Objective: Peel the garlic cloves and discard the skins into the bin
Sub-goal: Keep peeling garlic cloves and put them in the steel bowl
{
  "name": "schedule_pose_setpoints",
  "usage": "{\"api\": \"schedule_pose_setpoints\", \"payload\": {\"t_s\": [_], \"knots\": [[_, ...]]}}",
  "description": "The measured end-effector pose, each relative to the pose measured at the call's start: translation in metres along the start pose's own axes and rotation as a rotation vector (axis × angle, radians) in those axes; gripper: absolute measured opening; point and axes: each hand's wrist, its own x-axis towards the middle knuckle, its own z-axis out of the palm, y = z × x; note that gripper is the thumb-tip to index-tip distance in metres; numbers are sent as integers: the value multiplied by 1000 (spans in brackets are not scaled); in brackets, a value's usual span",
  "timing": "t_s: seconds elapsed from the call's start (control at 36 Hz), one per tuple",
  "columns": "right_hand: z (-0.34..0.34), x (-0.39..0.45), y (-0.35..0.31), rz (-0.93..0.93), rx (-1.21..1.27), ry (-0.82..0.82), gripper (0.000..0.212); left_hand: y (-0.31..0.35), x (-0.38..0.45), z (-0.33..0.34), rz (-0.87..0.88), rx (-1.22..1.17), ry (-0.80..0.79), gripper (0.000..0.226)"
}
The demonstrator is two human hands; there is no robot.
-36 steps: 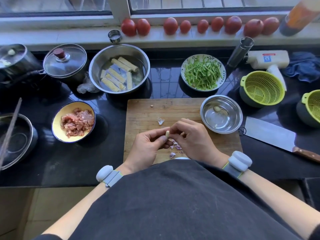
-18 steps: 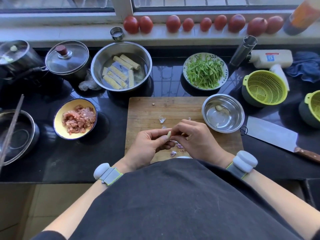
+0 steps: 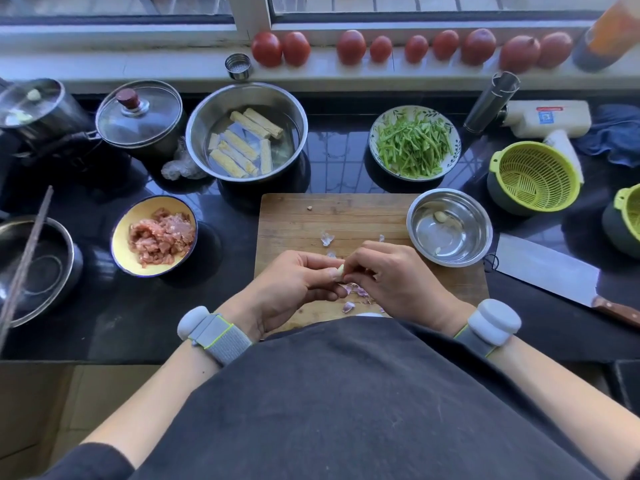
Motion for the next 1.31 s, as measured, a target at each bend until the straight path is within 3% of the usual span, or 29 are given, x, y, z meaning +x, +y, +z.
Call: {"api": "schedule_pose_setpoints", "payload": {"t_s": [0.61, 0.78, 1.08, 1.31], "knots": [[2, 1, -5, -112, -86, 6, 11, 10, 2, -3, -154, -35, 2, 23], [6, 0, -3, -143, -118, 3, 11, 7, 1, -2, -155, -136, 27, 23], [8, -6, -3, 238, 149, 99, 11, -6, 0, 3, -30, -302, 110, 31], [9, -2, -9, 475, 274, 15, 6, -9, -1, 7, 122, -252, 163, 32]]}}
